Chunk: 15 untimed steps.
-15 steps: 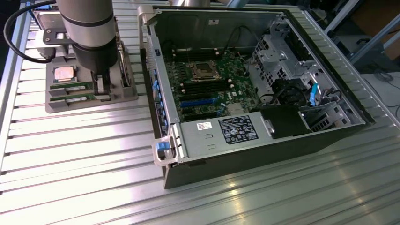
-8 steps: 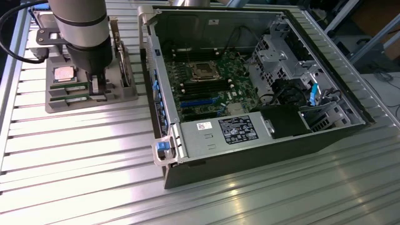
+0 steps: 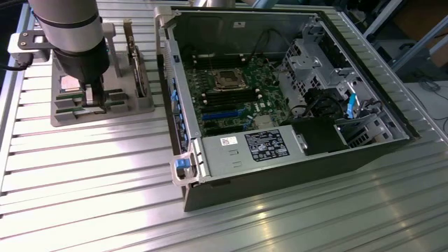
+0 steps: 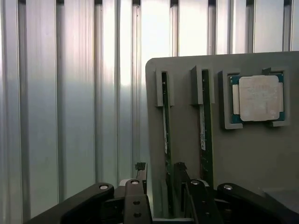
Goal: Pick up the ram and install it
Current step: 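Pick up the ram and move it above insertion slot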
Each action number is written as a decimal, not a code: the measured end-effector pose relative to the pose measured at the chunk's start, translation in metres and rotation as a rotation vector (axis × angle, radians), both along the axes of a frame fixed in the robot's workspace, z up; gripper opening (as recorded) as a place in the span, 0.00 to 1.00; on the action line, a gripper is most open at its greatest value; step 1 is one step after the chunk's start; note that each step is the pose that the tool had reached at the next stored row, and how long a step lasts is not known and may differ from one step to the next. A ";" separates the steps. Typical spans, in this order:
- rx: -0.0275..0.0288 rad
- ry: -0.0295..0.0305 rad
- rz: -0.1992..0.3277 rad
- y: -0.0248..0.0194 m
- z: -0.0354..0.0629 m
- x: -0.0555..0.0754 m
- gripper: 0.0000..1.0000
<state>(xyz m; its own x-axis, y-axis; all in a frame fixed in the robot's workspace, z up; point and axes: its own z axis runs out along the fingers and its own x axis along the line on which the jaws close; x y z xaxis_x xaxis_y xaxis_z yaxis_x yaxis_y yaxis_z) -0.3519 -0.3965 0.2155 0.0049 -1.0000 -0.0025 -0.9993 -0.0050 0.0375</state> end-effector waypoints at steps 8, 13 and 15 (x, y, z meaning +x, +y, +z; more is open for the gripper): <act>-0.0001 0.0000 0.000 0.0118 -0.0011 -0.009 0.36; 0.0000 -0.0002 0.000 0.0118 -0.0021 -0.014 0.36; 0.0000 -0.0001 0.001 0.0118 -0.0037 -0.015 0.36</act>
